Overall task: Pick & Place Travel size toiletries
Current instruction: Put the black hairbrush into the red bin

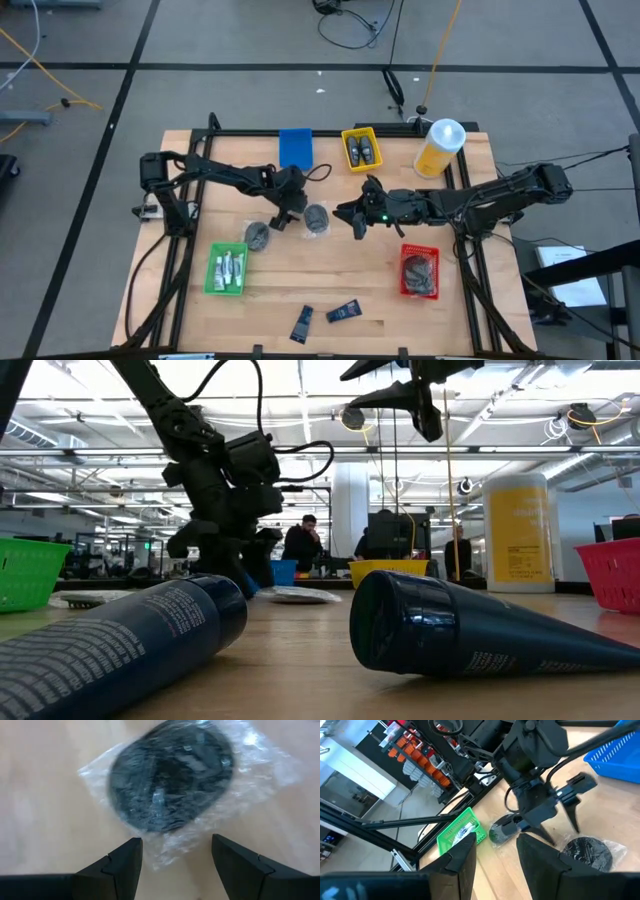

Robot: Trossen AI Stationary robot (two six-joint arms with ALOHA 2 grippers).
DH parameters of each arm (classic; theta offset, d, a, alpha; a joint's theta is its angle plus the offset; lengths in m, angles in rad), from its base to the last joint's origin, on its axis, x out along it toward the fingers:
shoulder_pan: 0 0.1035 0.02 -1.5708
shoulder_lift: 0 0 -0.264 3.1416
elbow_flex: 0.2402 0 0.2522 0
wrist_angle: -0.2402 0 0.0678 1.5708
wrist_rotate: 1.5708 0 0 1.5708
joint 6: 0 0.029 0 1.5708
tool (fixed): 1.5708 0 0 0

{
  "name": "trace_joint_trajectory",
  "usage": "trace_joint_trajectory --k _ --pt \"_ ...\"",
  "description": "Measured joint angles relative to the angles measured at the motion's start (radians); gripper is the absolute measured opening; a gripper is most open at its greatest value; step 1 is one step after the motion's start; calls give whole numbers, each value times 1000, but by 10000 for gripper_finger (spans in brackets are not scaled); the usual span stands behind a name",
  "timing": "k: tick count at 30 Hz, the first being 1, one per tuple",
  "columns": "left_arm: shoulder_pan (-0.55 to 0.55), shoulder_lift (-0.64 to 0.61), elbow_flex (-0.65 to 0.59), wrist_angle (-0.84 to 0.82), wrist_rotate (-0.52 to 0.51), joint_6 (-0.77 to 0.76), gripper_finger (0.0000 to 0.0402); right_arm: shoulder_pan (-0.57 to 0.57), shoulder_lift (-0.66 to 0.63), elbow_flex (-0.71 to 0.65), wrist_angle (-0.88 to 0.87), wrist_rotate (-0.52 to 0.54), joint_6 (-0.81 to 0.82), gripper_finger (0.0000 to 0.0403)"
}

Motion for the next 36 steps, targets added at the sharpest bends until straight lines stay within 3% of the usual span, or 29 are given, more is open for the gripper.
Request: trace_joint_trajectory --k 8,13,25,36 --pt "2 43 2 22 40 -24 223 -6 0 0 0 -1 -19 134" --pt "2 58 2 58 99 -100 166 -6 0 -1 0 -1 -20 130" --pt "-12 61 -1 99 121 -182 12 -6 0 -1 -8 -3 -23 109" --pt "-47 0 -4 87 134 -414 1 7 0 -1 -27 -6 -19 93"
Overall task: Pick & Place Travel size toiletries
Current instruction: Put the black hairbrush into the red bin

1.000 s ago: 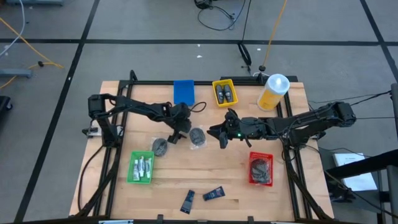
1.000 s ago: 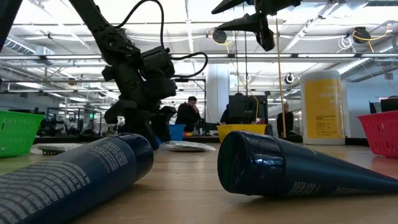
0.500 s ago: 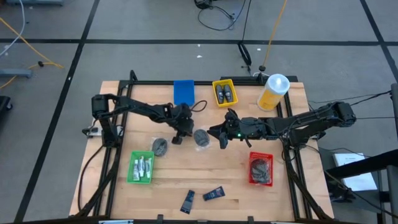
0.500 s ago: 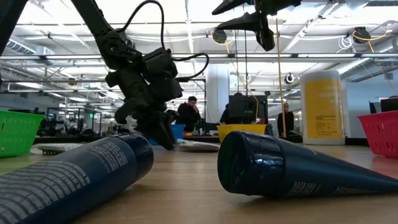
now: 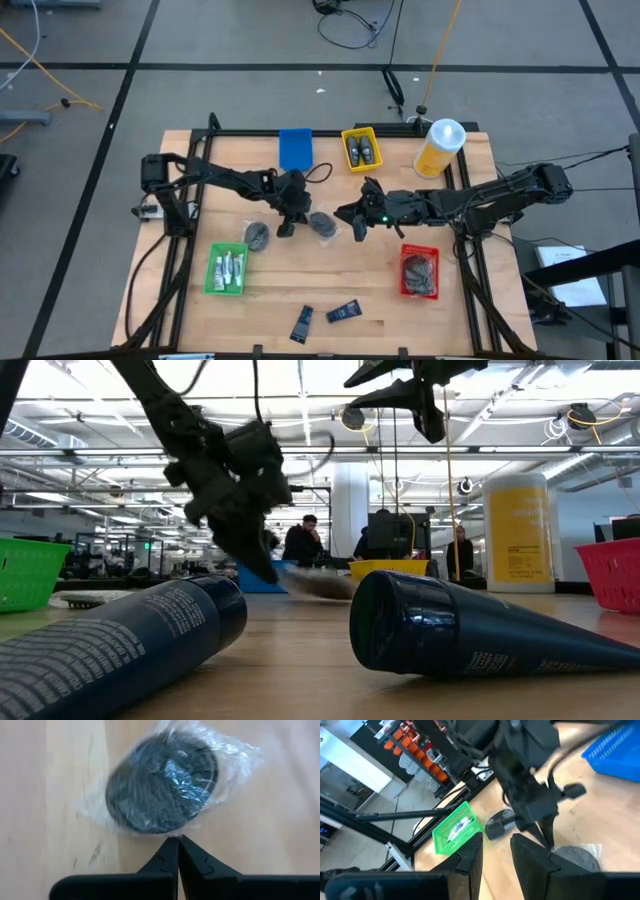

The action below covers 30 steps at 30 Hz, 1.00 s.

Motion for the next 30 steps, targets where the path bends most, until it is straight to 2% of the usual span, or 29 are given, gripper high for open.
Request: trace_joint_trajectory --k 6,20,27,30 --pt "-32 -104 1 2 -10 -67 1 10 0 0 -26 -103 66 93" --pt "-138 -292 2 -47 -119 -129 0 130 0 0 -50 -94 164 89" --pt "-193 -348 2 -55 -124 -174 0 227 0 0 -89 -92 161 89" --pt "-220 -365 3 -65 -148 -183 0 271 0 -7 -104 -41 186 89"
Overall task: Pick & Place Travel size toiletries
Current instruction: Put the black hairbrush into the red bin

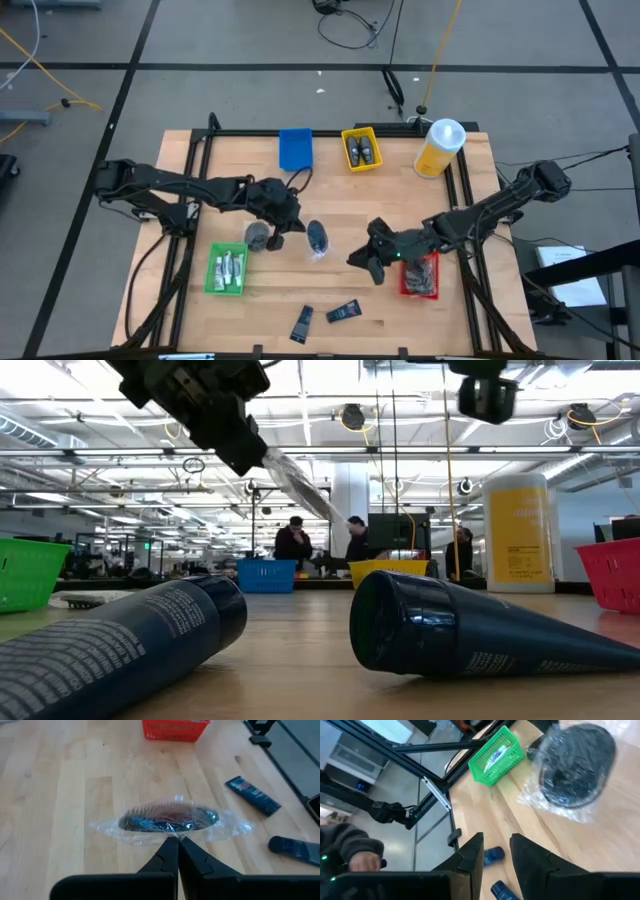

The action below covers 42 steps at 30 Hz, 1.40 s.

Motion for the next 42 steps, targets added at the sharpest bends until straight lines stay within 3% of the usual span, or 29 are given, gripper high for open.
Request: trace_joint_trajectory --k 6,14,18,30,42 --pt "-56 -14 1 2 -18 -43 0 93 0 -99 92 116 127 89" --pt "-107 -14 1 0 -39 -88 0 198 1 -352 543 348 319 89" --pt "-117 -14 1 2 -63 -119 0 222 1 -394 637 416 345 89" --pt "-83 -13 15 79 -60 -149 0 189 2 -356 679 443 318 89" --pt "36 -13 236 -92 -44 -3 0 82 2 -349 810 441 354 90"
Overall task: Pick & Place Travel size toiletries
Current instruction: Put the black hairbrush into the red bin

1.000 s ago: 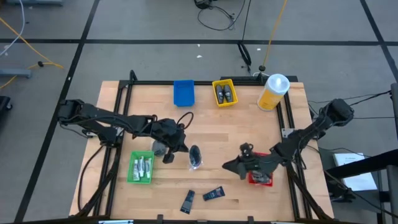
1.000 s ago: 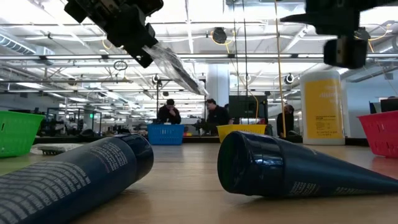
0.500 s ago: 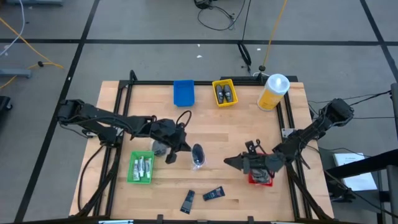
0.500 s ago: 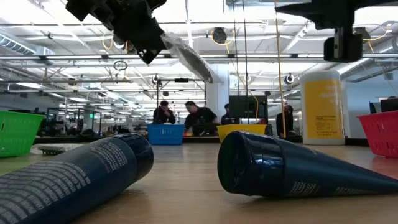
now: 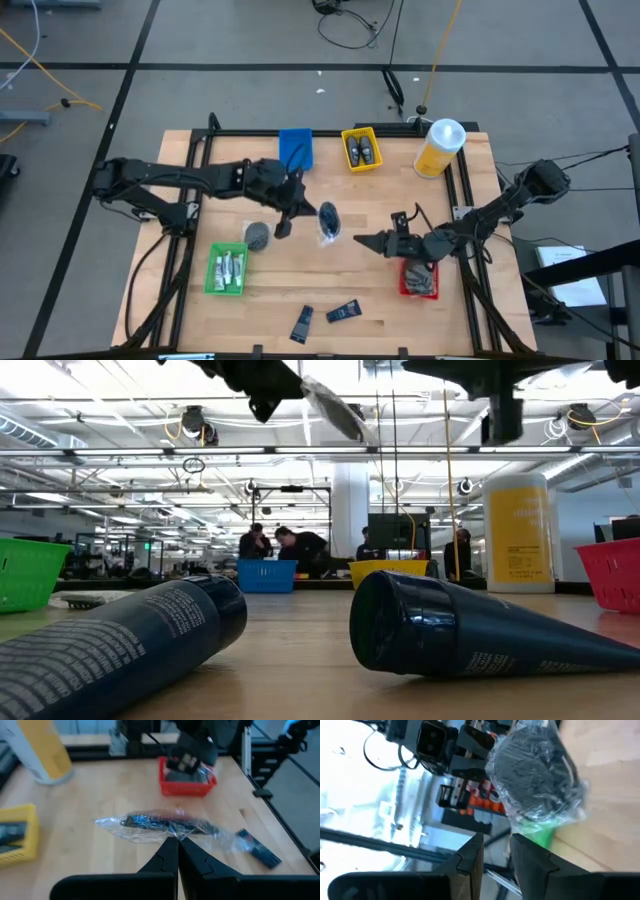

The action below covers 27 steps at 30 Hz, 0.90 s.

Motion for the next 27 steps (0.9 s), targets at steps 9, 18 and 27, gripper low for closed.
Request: trace_joint_trajectory --k 9,18,27 --pt "97 0 90 -38 0 26 0 -72 0 -11 38 2 -21 135" --pt "136 0 92 35 0 33 0 -168 0 -25 37 2 26 193" --pt "157 0 92 93 0 7 0 -254 0 -25 37 -1 -1 214"
